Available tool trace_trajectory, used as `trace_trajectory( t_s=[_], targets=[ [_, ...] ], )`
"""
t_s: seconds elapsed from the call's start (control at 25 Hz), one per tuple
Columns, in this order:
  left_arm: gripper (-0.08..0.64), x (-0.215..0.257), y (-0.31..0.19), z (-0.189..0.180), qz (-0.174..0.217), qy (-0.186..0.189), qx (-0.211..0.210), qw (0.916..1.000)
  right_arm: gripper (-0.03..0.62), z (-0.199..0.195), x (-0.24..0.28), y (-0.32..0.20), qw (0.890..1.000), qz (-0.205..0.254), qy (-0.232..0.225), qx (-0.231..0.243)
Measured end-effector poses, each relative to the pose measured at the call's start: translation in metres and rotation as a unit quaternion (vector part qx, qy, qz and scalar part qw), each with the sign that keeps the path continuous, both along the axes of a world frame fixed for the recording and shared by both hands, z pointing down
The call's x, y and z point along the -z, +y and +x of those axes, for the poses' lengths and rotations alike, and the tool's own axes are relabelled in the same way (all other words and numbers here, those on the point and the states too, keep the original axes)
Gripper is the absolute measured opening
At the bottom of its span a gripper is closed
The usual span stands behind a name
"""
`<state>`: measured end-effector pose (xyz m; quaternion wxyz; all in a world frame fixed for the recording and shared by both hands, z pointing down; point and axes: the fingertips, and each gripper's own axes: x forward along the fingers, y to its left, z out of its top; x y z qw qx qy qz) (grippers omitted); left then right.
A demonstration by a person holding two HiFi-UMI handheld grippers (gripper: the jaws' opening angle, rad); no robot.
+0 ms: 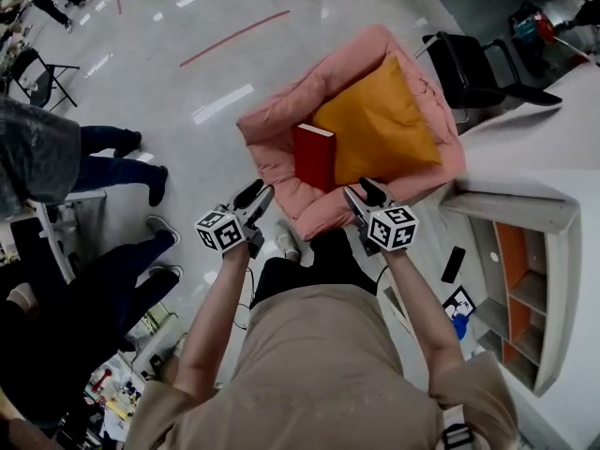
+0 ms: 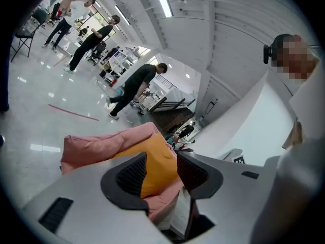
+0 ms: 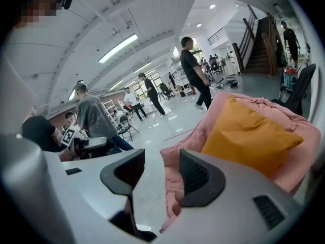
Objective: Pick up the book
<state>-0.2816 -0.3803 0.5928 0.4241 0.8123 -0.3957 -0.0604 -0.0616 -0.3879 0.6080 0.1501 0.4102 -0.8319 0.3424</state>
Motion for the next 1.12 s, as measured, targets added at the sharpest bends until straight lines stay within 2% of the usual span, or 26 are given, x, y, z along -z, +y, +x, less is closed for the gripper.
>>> trace_trajectory(
  t_s=[0.24, 0.44, 0.6, 0.76, 0.96, 1.12],
  targets=[
    [0.183, -0.020, -0.034, 0.011, -0.021, -0.023, 0.021, 0.9993, 0.206, 0.010, -0.078, -0.052, 0.999, -0.037, 0.030, 0.021],
    [0.183, -0.045, -0.058, 0.028, -0.044, -0.041, 0.021, 0.9980, 0.214, 0.013, -0.158, -0.080, 0.995, -0.076, 0.054, 0.036],
    [0.183, -0.072, -0.082, 0.038, -0.055, -0.059, 0.011, 0.9967, 0.254, 0.005, -0.224, -0.101, 0.990, -0.106, 0.081, 0.055],
    [0.183, -0.099, -0.102, 0.043, -0.071, -0.072, 0.007, 0.9949, 0.268, -0.002, -0.281, -0.118, 0.984, -0.124, 0.113, 0.064],
    [0.183, -0.128, -0.115, 0.046, -0.090, -0.085, 0.002, 0.9923, 0.286, -0.008, -0.343, -0.134, 0.977, -0.133, 0.148, 0.073],
    [0.183, -0.148, -0.118, 0.052, -0.107, -0.086, -0.002, 0.9905, 0.309, -0.014, -0.388, -0.143, 0.969, -0.156, 0.170, 0.086]
  ],
)
